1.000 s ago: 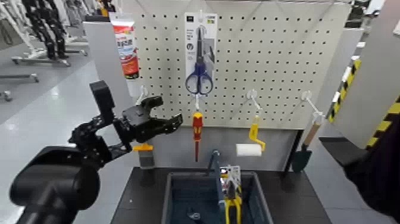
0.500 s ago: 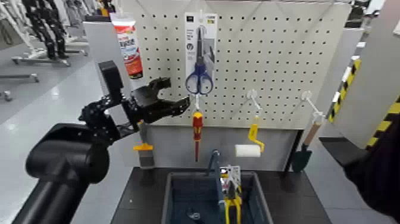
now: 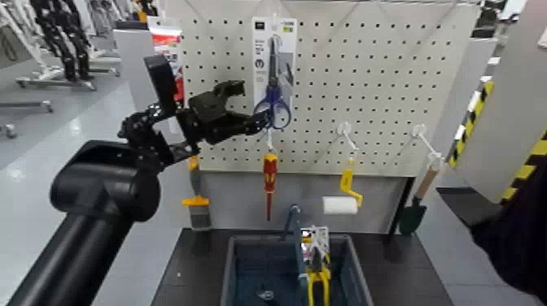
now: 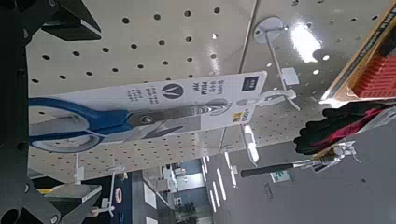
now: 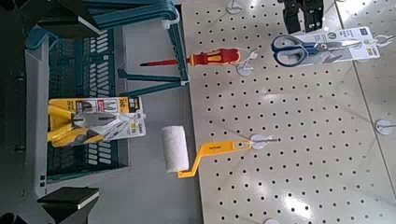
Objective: Put the blue scissors into the crate.
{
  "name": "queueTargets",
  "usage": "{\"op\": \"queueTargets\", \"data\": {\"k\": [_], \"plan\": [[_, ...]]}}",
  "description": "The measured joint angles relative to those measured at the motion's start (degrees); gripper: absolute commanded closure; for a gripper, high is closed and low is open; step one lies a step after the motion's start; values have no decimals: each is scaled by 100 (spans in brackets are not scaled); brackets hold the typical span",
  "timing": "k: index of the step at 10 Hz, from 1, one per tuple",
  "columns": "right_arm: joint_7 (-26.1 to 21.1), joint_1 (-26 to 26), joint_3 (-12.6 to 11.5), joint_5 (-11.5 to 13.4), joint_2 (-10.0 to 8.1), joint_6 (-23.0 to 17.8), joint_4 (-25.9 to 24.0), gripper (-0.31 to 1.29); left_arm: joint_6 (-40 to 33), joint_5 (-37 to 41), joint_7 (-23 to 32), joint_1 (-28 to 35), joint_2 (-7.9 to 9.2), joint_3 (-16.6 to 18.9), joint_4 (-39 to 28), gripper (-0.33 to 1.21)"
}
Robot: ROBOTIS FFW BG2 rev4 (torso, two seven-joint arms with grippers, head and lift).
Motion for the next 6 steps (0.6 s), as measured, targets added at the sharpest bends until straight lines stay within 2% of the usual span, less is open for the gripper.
{"op": "queueTargets", "data": {"k": [3, 4, 5, 6], "plan": [[1, -12, 5, 0, 0, 5, -2, 11, -137, 16, -63, -357, -13, -183, 204, 18], [1, -15, 9, 0, 0, 1, -3, 11, -166, 40, -122, -455, -27, -246, 284, 46], [1, -15, 11, 0, 0, -2, -3, 11, -175, 45, -161, -513, -34, -290, 322, 92], [1, -16, 11, -1, 0, -2, -3, 11, -168, 35, -154, -529, -36, -302, 324, 113]]}}
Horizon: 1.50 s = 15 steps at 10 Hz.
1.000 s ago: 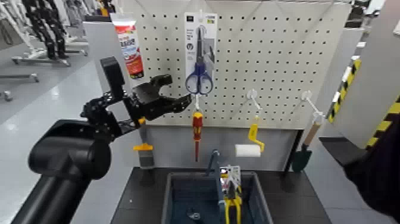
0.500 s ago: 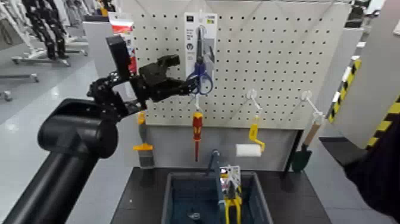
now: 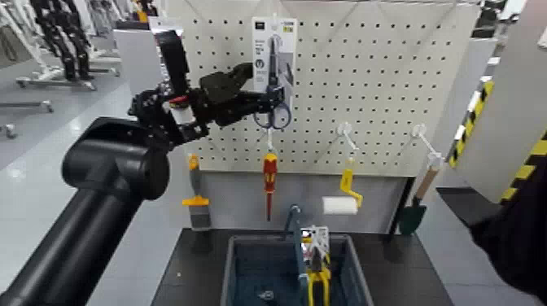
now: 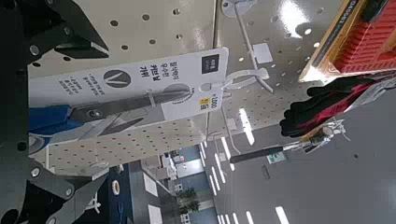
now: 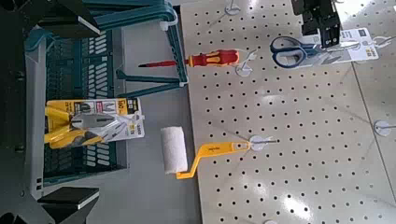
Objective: Put the blue scissors into the crate.
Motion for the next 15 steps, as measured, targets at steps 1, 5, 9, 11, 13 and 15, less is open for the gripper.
{"op": "queueTargets", "data": {"k": [1, 5, 9, 11, 13, 15], "plan": [[0, 0, 0, -1, 0, -1, 0, 11, 37, -14, 34, -2, 0, 0, -32, 113], [0, 7, -10, -5, 0, -2, 0, 11, 55, -44, 51, -9, 0, 46, -107, 113], [0, 6, -26, -4, 0, -2, 0, 11, 14, -45, 59, -29, -8, 49, -102, 113], [0, 6, -26, -3, 0, -2, 7, 11, 3, -52, 60, -38, -8, 48, -103, 113], [0, 15, -26, -4, 0, -8, 6, 11, 15, -43, 42, 19, 13, 99, -365, 113], [0, 24, -33, -6, 16, -10, 0, 11, 208, -69, 71, 301, 68, 364, -1199, 113]]}}
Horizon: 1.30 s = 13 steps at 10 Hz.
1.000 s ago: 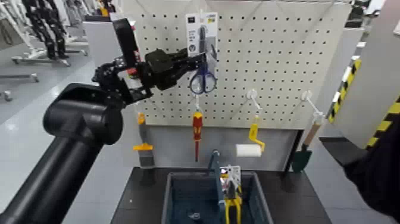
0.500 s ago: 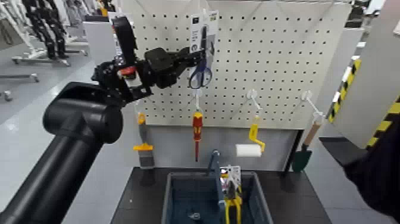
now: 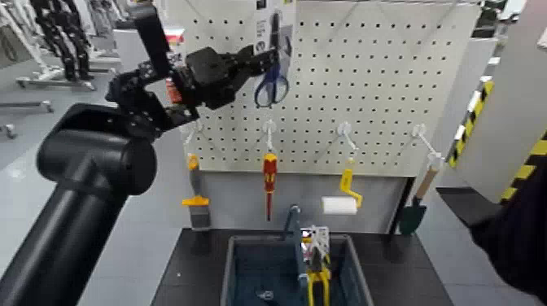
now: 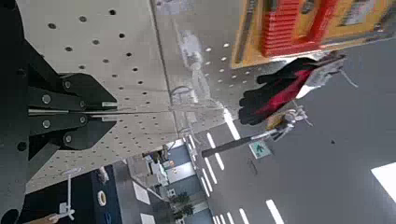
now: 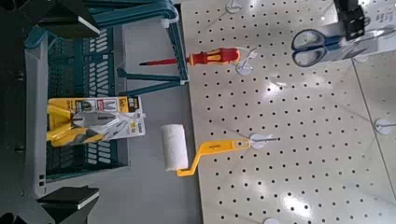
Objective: Put the blue scissors into the crate.
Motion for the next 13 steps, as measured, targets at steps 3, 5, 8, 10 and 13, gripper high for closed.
{"op": "queueTargets", "data": {"k": [3, 5, 8, 10, 13], "plan": [[-6, 3, -7, 3, 1, 0, -2, 11, 380, 151, 65, 490, 19, 211, -960, 113], [-9, 3, -3, 3, 1, 0, -1, 11, 718, 599, 75, 909, 20, 161, -1039, 113], [-9, 3, 1, 6, -2, -7, -1, 11, 1219, 919, 141, 1561, 111, 144, -1125, 113], [-20, 3, 2, 6, -7, -18, 9, 11, 1467, 971, 147, 1889, 137, 189, -1086, 113], [-44, -6, 4, 4, 2, -94, 60, 11, 1744, 937, 91, 2197, 114, 236, -881, 113]]}}
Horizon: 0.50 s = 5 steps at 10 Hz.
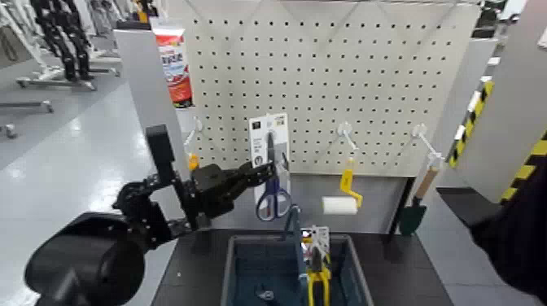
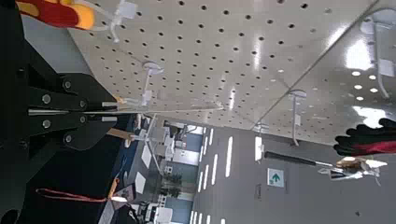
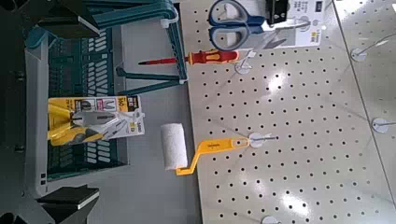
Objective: Put the blue scissors into the crate.
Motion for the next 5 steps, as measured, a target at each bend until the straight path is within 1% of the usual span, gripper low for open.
{"op": "queueTargets", "data": {"k": [5], "plan": [[-8, 0, -24, -3, 9, -48, 19, 11, 65, -148, -122, 182, -29, -60, 610, 113]]}}
